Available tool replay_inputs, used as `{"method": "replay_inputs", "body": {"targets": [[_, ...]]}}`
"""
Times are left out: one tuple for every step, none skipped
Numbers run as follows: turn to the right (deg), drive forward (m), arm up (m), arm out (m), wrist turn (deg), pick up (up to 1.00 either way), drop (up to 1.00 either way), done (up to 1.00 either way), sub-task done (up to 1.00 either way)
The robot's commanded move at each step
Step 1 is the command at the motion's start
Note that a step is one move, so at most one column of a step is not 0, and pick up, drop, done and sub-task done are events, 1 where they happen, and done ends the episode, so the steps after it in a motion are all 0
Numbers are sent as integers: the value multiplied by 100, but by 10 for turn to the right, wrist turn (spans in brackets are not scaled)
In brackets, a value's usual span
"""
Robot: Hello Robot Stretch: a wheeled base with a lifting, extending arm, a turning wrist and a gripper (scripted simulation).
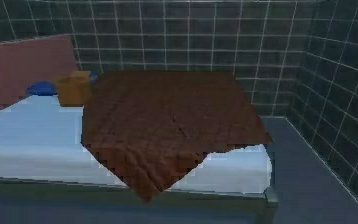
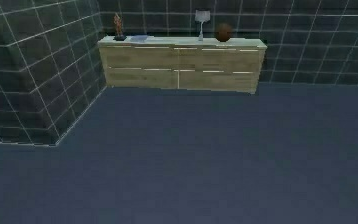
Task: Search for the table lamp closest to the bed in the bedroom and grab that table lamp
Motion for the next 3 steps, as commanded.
{"method": "replay_inputs", "body": {"targets": [[60,0,0,0,0,0,0,0,0],[0,35,0,0,0,0,0,0,0],[450,0,0,0,0,0,0,0,0]]}}
